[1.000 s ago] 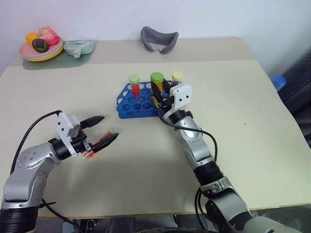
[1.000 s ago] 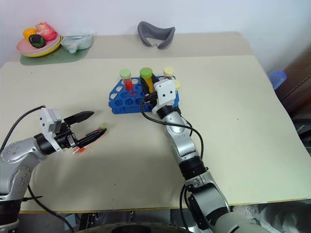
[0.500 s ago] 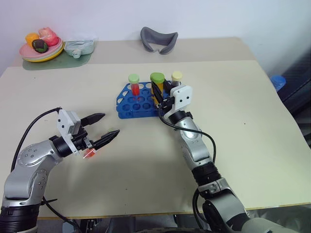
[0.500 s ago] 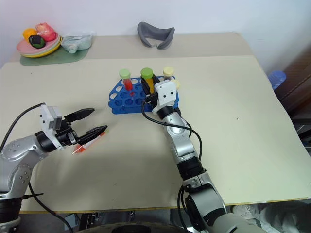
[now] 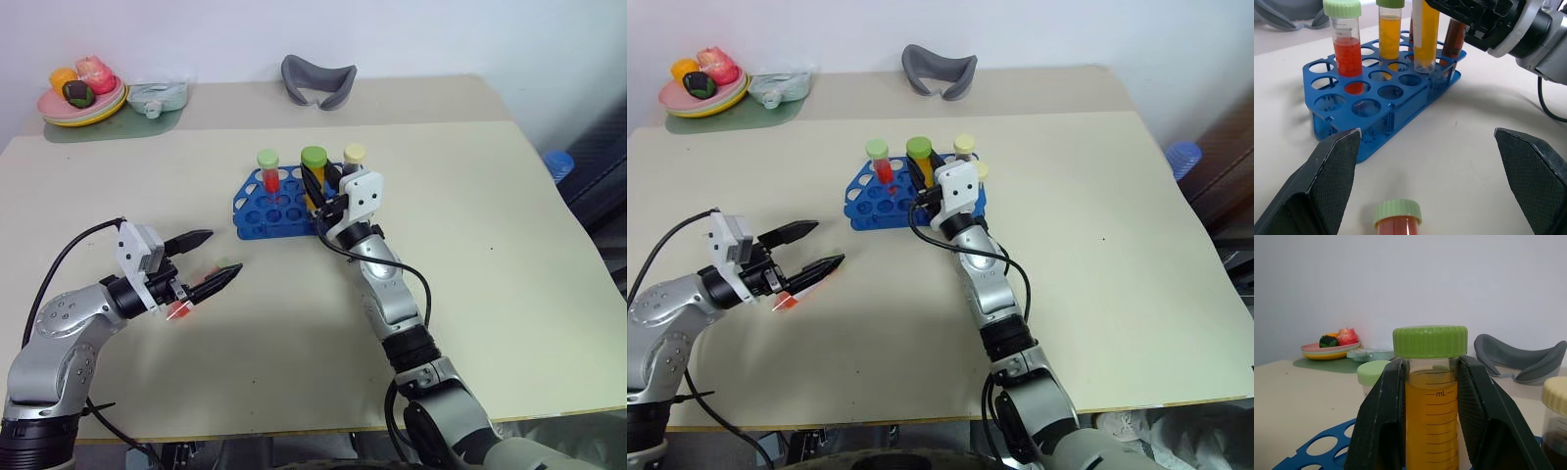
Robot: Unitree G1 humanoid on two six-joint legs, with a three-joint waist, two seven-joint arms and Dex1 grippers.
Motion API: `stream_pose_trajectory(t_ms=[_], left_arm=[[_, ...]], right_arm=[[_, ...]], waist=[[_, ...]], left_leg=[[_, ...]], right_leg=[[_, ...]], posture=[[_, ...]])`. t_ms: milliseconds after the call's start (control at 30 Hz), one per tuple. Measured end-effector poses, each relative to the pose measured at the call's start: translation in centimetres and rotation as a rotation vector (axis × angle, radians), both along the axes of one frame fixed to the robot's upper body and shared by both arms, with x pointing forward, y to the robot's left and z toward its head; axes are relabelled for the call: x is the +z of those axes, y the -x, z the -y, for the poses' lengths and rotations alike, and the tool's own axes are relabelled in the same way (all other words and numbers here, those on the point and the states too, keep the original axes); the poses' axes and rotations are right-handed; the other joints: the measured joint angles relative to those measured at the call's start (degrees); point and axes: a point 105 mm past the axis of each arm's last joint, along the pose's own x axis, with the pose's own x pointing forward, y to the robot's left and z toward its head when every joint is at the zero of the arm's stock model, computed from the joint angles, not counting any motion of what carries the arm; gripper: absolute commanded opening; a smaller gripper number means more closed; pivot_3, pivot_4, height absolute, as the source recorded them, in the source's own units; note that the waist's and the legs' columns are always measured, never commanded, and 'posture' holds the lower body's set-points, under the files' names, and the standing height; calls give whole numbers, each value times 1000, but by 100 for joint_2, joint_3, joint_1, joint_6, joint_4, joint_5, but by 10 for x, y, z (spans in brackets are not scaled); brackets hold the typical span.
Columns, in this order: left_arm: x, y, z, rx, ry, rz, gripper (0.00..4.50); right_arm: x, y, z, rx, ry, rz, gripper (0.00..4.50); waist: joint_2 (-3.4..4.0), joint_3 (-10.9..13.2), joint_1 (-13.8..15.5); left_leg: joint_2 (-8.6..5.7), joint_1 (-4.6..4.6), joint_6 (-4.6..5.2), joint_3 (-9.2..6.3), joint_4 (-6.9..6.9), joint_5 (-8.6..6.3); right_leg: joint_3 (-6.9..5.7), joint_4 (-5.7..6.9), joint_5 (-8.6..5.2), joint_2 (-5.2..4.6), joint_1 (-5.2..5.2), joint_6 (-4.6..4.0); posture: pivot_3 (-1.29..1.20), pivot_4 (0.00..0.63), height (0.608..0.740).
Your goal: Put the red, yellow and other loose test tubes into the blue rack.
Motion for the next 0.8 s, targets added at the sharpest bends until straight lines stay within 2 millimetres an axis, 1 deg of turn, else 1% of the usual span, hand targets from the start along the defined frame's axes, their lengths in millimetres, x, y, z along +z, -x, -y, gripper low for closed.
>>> stream_pose_trajectory(t_ms=[67, 200, 400, 467, 567, 600, 633, 700, 800], left_arm=[[0, 0, 0, -3, 0, 0, 4500], [0, 1, 0, -7, 0, -1, 4500], [0, 1, 0, -9, 0, -1, 4500], [-3, 2, -1, -13, 0, -6, 4500], [-11, 5, -6, -7, 4, -30, 4500], [-12, 6, -8, -6, 5, -30, 4500], [-11, 6, -9, -2, 5, -25, 4500], [-9, 6, -11, 2, 3, -12, 4500], [-9, 5, -12, 9, -1, -11, 4500]], right_arm=[[-1, 2, 0, 4, -3, -2, 819], [-14, 1, 0, 3, 5, -51, 819], [-15, 1, -1, 1, 10, -54, 819], [-15, 1, -1, 4, 10, -54, 1877], [-14, 1, -1, 8, 10, -52, 3249], [-13, 1, 0, 6, 8, -49, 3807], [-11, 1, 1, 2, 5, -43, 4246], [-3, 2, 2, -1, -1, -14, 4246], [20, 7, 4, 8, 4, 60, 4246]], waist=[[0, 0, -1], [0, 0, -3], [0, 0, -3], [0, 0, -13], [0, 0, -28], [0, 0, -26], [0, 0, -26], [1, 0, -27], [1, 0, -22]], left_leg=[[0, 1, 0, 0, 0, 0], [0, 0, 0, 0, 0, 0], [0, 1, -1, 0, 0, 0], [0, 1, -1, 0, -1, 0], [0, 1, -1, 0, -1, 1], [0, 1, -2, 0, 0, 1], [0, 1, -2, 0, 1, 1], [0, 1, -2, 0, 1, 1], [0, 1, -2, 0, 1, 1]], right_leg=[[0, 1, 0, 0, 0, 0], [0, 0, 0, 0, 0, 0], [0, 1, 0, 0, 0, 0], [0, 1, 0, 0, 0, 0], [0, 2, 0, 1, 0, 0], [0, 3, 0, 1, 0, 0], [0, 3, 0, 0, 0, 0], [0, 4, 0, 0, 0, 0], [0, 5, 0, 0, -1, 0]], posture=[[0, 150, 740], [0, 150, 740], [0, 150, 740], [0, 150, 740], [0, 150, 740], [0, 150, 740], [0, 150, 740], [0, 150, 740], [0, 150, 740]])
